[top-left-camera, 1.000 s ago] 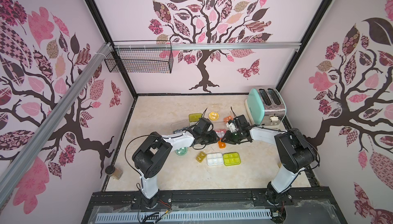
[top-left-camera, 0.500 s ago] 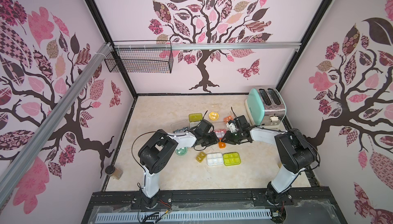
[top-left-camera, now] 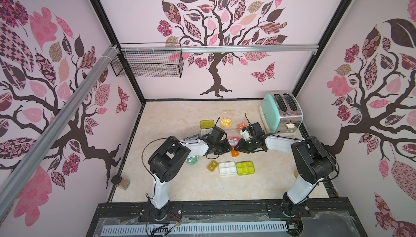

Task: Close pillboxes
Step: Close the lid on the pillbox.

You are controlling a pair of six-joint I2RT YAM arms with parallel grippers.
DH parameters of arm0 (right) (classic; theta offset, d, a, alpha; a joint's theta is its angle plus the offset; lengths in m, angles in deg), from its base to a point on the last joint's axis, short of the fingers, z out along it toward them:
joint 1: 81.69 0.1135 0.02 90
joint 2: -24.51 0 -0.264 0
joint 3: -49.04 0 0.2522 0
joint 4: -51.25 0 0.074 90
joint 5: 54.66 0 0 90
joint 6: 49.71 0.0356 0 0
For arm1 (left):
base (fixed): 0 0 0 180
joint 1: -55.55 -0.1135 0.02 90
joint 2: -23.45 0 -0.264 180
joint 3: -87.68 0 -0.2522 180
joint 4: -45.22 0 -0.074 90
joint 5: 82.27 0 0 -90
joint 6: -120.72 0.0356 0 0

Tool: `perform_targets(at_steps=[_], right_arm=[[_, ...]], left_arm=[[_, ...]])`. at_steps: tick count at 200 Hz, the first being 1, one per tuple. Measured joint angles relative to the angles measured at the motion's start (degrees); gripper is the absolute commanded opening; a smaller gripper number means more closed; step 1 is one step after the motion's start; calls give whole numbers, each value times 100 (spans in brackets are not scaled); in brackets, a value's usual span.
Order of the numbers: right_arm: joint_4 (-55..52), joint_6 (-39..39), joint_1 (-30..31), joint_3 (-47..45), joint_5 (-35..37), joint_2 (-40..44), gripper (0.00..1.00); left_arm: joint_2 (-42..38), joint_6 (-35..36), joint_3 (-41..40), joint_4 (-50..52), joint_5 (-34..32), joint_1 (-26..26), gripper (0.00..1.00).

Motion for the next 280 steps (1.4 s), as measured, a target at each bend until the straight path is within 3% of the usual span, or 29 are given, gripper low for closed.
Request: perform_targets(at_steps=[212, 280], right_arm=[[332, 188, 15, -184, 2, 42, 27], [247, 173, 57, -146, 76, 61, 30]], left_arm=[[105, -140, -50, -461, -66, 17, 14], [28, 20, -61, -284, -155, 107, 24]])
